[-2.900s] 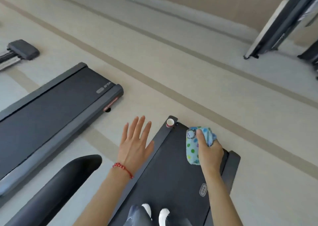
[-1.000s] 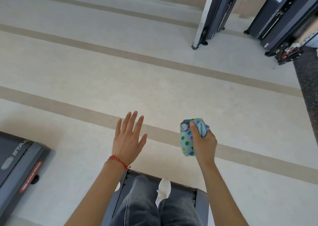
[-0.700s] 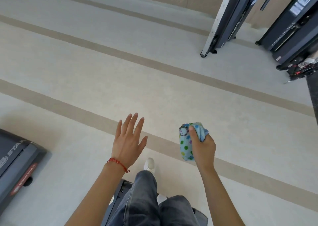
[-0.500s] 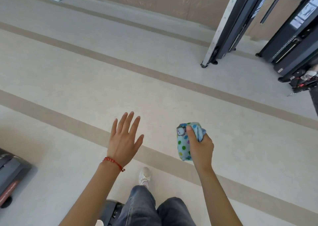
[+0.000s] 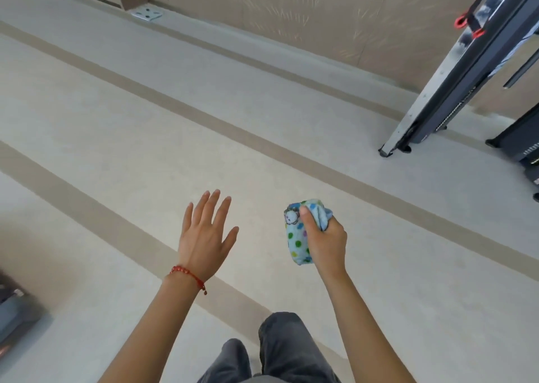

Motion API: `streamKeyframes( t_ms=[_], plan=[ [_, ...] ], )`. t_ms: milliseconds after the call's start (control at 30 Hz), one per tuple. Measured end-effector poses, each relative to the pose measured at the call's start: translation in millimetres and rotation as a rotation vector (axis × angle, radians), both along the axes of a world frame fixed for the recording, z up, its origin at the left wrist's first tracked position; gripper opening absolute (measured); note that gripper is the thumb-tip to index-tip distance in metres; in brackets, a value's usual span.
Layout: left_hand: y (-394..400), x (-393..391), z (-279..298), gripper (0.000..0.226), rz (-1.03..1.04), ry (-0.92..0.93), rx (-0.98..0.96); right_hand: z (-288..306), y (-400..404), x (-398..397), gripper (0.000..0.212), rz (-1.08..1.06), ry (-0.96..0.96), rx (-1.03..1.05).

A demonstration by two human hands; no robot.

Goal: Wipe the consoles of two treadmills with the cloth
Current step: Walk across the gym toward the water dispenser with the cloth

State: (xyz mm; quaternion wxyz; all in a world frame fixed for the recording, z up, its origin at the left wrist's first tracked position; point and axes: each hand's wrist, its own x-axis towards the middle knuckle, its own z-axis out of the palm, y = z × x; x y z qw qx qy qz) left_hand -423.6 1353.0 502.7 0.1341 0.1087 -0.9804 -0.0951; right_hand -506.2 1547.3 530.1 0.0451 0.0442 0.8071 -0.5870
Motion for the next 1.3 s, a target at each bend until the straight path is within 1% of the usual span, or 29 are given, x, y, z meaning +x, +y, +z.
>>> streamKeyframes(
  t_ms=[267,500,633,733,800,933,1100,1167,1300],
  plan=[
    [-67,-44,-16,0.055,0.192,-0.021,0.001,-13,-88,-91,0.020,0.173,-0.040,-0.012],
    [-124,-87,-19,0.054,0.415,-0.036,0.018,-15,-178,-164,0.019,0.428,-0.048,0.017],
    [-152,-94,-19,0.055,0.549,-0.022,0.030,-17,-233,-186,0.020,0.562,-0.066,0.031],
    [-178,-92,-19,0.060,0.640,-0.028,0.030,-22,-279,-193,0.021,0.668,-0.083,0.042],
    [-202,-91,-22,0.056,0.696,-0.031,0.034,-26,-313,-195,0.021,0.730,-0.093,0.043],
    [-257,-83,-30,0.054,0.792,-0.050,0.023,-34,-386,-193,0.019,0.829,-0.127,0.033],
    [-353,-80,-41,0.055,0.880,-0.060,0.039,-43,-496,-197,0.018,0.894,-0.146,0.023],
    [-397,-82,-40,0.057,0.890,-0.075,0.030,-43,-543,-200,0.018,0.899,-0.150,0.023],
    [-482,-84,-36,0.057,0.882,-0.046,0.011,-43,-627,-207,0.020,0.896,-0.154,0.014]
  ],
)
